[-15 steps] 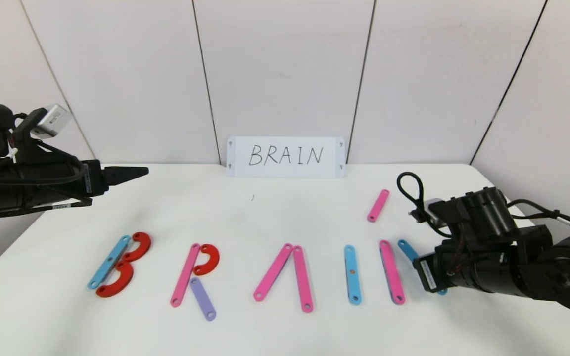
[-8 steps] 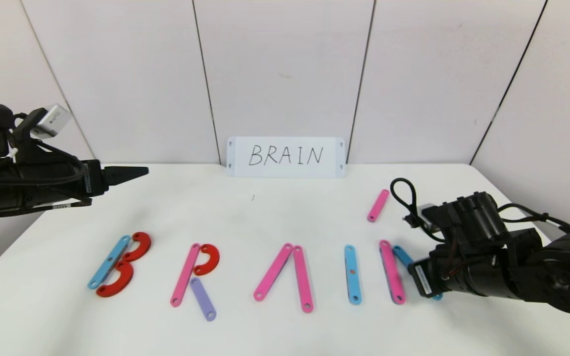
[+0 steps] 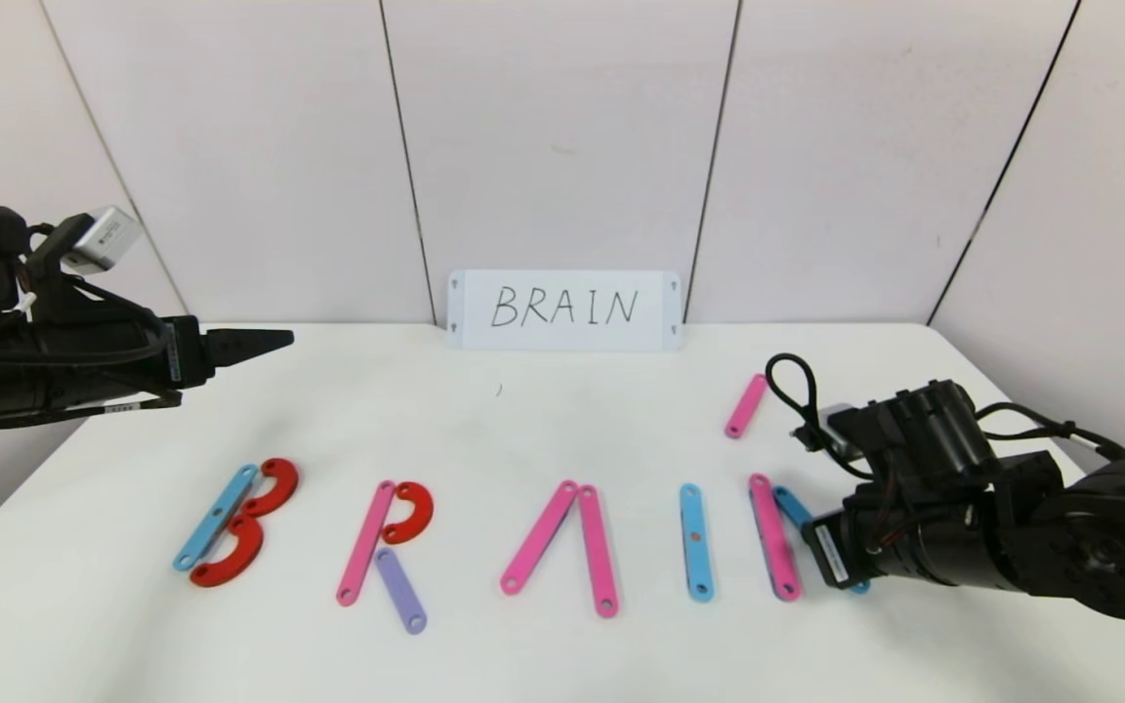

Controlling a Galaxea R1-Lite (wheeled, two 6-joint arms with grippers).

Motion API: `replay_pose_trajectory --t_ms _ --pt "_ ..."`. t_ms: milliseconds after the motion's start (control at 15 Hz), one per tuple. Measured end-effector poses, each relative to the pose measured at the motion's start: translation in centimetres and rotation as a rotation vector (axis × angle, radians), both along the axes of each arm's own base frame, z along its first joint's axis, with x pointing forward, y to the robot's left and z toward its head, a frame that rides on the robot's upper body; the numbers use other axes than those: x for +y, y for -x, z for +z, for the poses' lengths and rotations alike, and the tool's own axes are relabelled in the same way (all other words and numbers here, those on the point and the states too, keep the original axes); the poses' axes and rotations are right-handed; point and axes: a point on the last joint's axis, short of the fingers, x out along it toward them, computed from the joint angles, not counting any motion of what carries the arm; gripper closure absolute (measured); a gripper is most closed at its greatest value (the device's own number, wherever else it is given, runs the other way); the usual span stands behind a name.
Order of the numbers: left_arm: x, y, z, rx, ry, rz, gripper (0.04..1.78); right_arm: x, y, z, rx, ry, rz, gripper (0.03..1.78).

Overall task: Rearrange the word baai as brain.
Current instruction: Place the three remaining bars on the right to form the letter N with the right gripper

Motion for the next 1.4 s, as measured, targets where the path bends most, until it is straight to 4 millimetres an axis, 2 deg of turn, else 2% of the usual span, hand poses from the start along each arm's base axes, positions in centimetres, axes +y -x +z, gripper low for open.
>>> replay_pose_trajectory --t_ms 200,400,533,733,933,1067,1267,1400 --pt "0.0 0.0 0.0 0.0 -0.001 0.0 0.09 -0.1 -0.1 -0.1 0.003 0.005 0.0 1.51" --pt "0.0 0.0 0.0 -0.001 -0.001 0.0 0.09 -0.3 -0.2 -0.2 0.006 0.018 0.004 1.34" --pt "0.0 0.0 0.0 0.001 -0.001 -0.001 0.09 -0.4 -0.2 -0.2 0.006 0.021 0.005 1.09" --pt "0.0 0.0 -0.1 0.0 -0.006 -0.002 0.09 -0.5 -0.2 -0.2 0.002 0.031 0.014 0.55" --pt "0.0 0.0 -0.1 0.001 -0.006 -0.002 0.09 -1.3 -0.2 0.5 -0.021 0.037 -0.002 0.21" --pt "0.0 0.0 -0.1 0.0 -0.006 -0.003 0.09 -2.3 -0.2 1.4 -0.056 0.052 -0.012 0.1" --pt "0.0 0.0 -0.1 0.0 -0.006 -0.003 0.09 -3.6 -0.1 3.0 -0.116 0.066 -0.028 0.08" --pt "0.0 0.0 -0.1 0.0 -0.005 -0.004 0.09 -3.7 -0.5 4.1 -0.159 0.049 -0.035 0.08"
